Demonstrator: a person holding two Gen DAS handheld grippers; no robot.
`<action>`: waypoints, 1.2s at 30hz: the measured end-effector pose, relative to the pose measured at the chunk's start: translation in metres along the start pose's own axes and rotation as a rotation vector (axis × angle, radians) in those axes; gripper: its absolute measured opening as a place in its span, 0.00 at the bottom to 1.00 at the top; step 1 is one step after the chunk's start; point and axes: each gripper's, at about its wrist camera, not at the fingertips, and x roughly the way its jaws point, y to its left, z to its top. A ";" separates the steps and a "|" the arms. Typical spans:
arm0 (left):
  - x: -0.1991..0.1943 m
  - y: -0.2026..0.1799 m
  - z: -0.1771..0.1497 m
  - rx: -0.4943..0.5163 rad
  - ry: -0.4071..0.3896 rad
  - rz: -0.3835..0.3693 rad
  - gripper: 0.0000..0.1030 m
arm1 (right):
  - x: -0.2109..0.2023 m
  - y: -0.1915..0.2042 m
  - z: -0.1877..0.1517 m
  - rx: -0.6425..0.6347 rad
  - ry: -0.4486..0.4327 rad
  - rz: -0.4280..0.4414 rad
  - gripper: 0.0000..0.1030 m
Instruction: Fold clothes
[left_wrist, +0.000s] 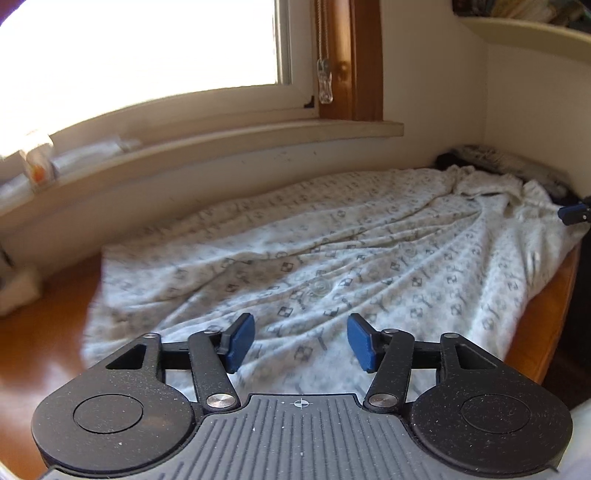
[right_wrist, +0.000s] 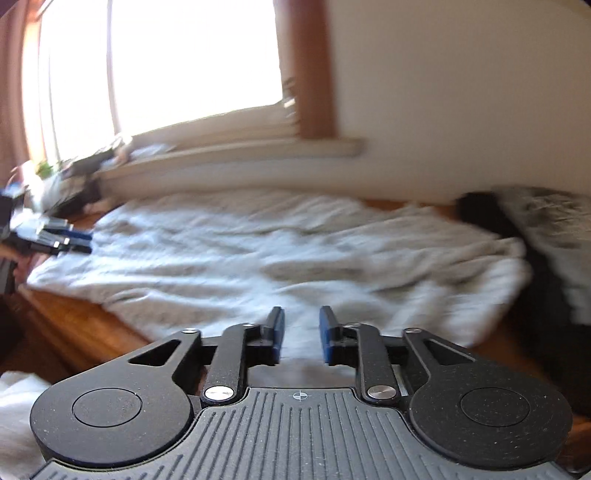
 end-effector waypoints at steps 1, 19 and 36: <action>-0.008 -0.008 0.000 0.014 -0.009 0.004 0.50 | 0.005 0.009 -0.002 -0.023 0.014 0.007 0.29; 0.006 -0.112 -0.007 0.254 0.051 -0.151 0.48 | 0.003 0.031 -0.015 -0.283 0.145 -0.049 0.44; -0.031 -0.102 0.021 0.232 -0.043 -0.226 0.05 | -0.011 0.007 0.001 -0.432 0.146 -0.083 0.02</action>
